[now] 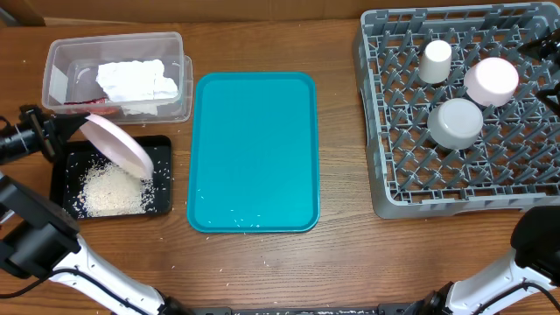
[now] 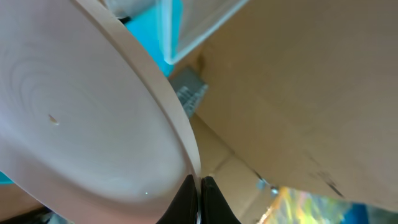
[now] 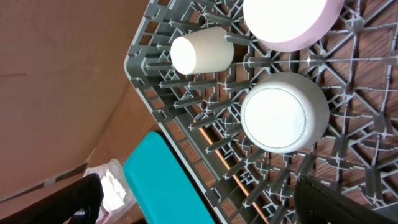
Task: Sort waste into correct bins and load items into the dishwasher
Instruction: 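Carry the plate left and tip the rice onto the black tray, then carry the emptied plate back and set it on the teal tray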
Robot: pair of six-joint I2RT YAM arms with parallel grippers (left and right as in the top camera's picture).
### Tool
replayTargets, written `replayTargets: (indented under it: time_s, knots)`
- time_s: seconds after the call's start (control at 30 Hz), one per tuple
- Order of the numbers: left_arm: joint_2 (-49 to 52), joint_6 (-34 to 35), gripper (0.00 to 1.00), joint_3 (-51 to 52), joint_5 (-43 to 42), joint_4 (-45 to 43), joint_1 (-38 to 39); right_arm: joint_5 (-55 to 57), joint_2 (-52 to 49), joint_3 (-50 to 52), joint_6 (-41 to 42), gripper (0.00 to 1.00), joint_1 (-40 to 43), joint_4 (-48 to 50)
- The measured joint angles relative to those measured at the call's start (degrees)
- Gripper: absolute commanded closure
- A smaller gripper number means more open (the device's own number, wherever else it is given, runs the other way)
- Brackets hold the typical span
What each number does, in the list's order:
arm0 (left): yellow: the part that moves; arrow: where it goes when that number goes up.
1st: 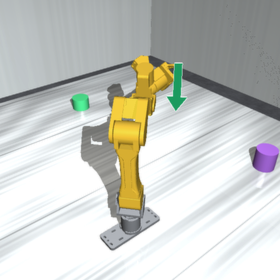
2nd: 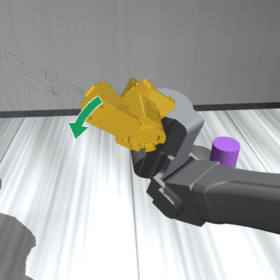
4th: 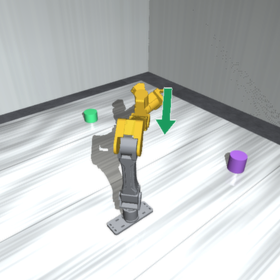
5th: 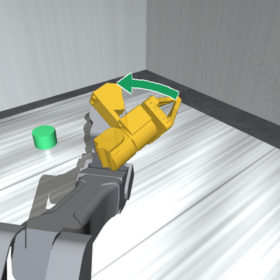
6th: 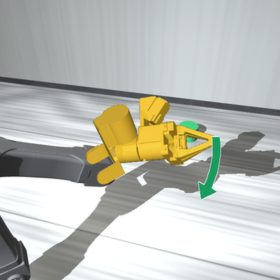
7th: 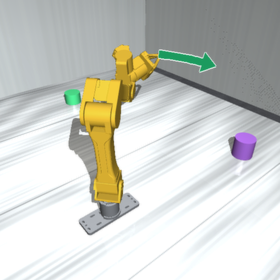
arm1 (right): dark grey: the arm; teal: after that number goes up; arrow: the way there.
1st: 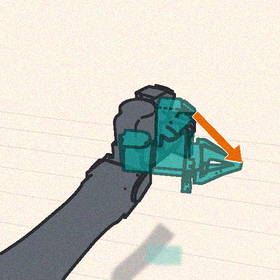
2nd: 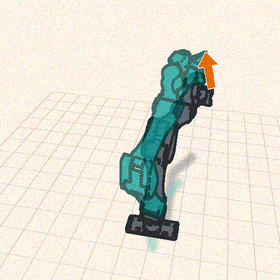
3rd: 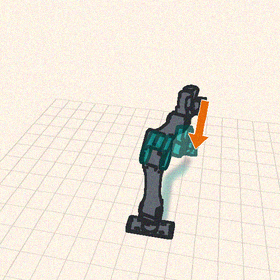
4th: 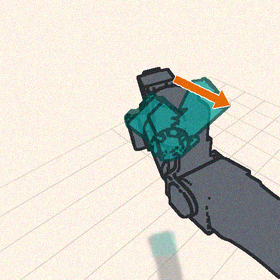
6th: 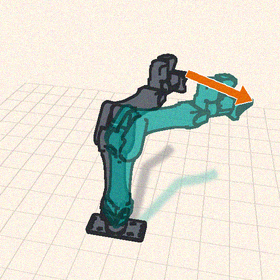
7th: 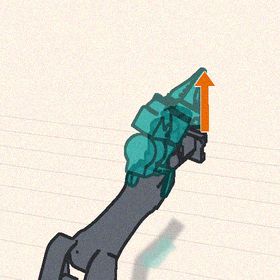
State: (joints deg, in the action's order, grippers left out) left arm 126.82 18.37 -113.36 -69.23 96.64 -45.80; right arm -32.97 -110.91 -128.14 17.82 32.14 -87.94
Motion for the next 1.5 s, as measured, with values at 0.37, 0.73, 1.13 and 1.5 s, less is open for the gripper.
replayTargets:
  time_s: [0.37,0.73,1.13,1.5]
  knots:
    - [0.0,-3.78,0.96,1.99,-8.87,0.02,-3.17,0.0,0.0,0.0,-0.04,0.0,0.0,0.0]
    - [0.17,-3.3,0.96,2.58,-9.66,-0.13,-4.9,-0.04,0.0,0.0,-0.02,0.0,0.02,0.02]
    - [0.26,-5.25,0.96,3.19,-6.56,0.04,-6.8,-0.02,0.0,0.0,-0.02,0.0,0.02,-0.02]
    - [-12.7,-7.04,0.96,3.54,1.99,-0.22,7.58,-0.02,0.0,0.0,-0.02,0.0,0.0,0.0]
